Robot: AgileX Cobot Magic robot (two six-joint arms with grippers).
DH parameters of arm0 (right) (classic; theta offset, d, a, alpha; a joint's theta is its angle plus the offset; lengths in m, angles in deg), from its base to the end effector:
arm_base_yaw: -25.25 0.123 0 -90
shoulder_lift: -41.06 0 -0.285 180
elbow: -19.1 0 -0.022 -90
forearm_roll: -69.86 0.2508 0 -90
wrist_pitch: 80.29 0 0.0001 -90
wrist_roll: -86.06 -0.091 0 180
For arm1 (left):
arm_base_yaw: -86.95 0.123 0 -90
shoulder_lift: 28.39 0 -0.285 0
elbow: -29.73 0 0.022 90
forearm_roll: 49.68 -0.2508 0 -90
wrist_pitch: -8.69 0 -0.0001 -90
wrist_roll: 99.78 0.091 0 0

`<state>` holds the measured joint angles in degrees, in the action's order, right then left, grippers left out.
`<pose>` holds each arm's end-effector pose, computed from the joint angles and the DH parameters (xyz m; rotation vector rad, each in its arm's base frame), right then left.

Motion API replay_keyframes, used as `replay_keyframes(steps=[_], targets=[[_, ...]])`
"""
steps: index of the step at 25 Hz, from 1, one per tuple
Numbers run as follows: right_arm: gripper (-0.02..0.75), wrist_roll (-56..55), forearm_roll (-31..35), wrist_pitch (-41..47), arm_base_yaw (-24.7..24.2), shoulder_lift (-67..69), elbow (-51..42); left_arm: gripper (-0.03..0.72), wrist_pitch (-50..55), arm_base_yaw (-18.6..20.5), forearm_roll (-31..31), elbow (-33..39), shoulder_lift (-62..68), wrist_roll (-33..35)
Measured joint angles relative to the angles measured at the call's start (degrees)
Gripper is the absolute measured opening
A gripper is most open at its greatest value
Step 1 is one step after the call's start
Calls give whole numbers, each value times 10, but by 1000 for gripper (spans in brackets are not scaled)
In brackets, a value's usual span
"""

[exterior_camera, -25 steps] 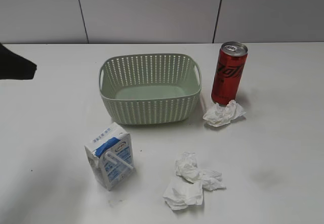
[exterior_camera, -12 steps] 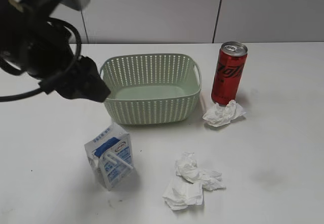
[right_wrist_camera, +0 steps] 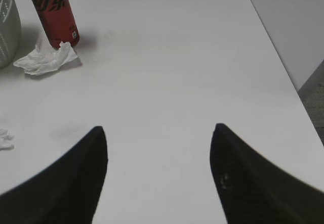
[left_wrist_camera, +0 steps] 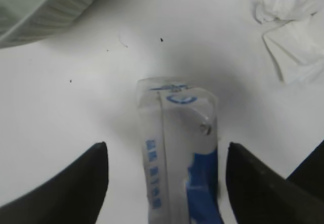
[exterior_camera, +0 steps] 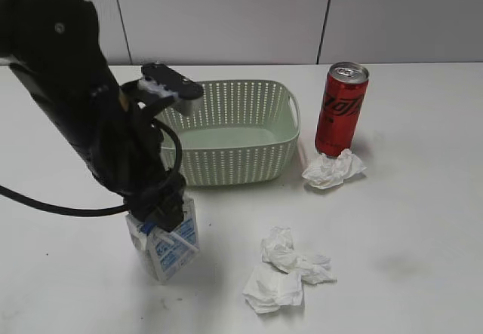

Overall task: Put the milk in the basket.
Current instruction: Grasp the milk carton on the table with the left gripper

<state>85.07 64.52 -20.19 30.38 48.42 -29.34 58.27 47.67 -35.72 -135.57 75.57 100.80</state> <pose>-0.0053 -0.0079 0.2791 -0.0688 2.0185 -0.0434 0.2362 -0.2148 0.2113 1.2918 2.6558 -0.3440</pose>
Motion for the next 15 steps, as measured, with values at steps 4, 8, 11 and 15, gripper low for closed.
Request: replay_keyframes(steps=[4, 8, 11, 15], targets=[[499, 0, 0, 0, 0, 0, 0, 538, -1, 0, 9, -1, 36, -1], [499, 0, 0, 0, 0, 0, 0, 537, -6, 0, 12, -1, 55, -1], [499, 0, 0, 0, 0, 0, 0, 508, -4, 0, 15, -1, 55, -1], [499, 0, 0, 0, 0, 0, 0, 335, 22, 0, 23, -1, 55, -2]])
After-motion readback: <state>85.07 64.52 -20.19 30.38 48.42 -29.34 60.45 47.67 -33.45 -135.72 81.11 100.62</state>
